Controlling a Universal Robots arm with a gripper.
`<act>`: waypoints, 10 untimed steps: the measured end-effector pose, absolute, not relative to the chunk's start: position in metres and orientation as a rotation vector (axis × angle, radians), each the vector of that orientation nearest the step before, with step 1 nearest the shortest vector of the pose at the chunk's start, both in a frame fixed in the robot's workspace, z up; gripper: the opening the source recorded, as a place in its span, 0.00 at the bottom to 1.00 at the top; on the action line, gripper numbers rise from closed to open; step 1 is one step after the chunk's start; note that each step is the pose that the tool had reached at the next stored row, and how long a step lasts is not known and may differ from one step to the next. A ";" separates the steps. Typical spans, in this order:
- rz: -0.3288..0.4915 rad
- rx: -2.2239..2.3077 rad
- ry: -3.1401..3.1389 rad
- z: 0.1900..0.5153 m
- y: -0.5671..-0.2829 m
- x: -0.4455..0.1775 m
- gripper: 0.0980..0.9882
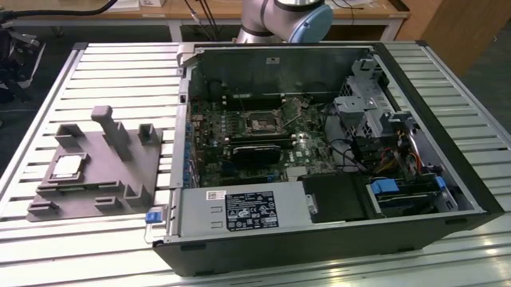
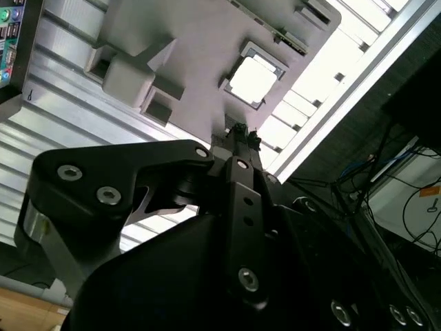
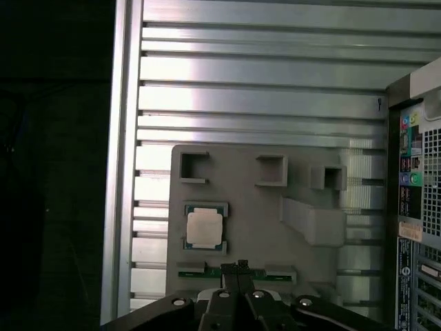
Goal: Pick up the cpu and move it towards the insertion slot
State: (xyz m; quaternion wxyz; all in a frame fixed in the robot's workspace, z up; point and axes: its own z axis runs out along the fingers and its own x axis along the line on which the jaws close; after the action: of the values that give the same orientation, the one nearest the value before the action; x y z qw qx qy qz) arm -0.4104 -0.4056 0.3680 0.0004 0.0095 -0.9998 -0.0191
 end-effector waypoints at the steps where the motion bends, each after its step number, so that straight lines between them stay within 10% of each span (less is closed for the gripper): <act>1: -0.060 0.030 -3.140 0.367 -0.406 -0.412 0.01; 10: -0.060 0.030 -3.140 0.362 -0.407 -0.419 0.08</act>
State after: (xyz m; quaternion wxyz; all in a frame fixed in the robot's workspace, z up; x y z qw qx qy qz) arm -0.4191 -0.4073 0.3617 0.0004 0.0095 -0.9998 -0.0191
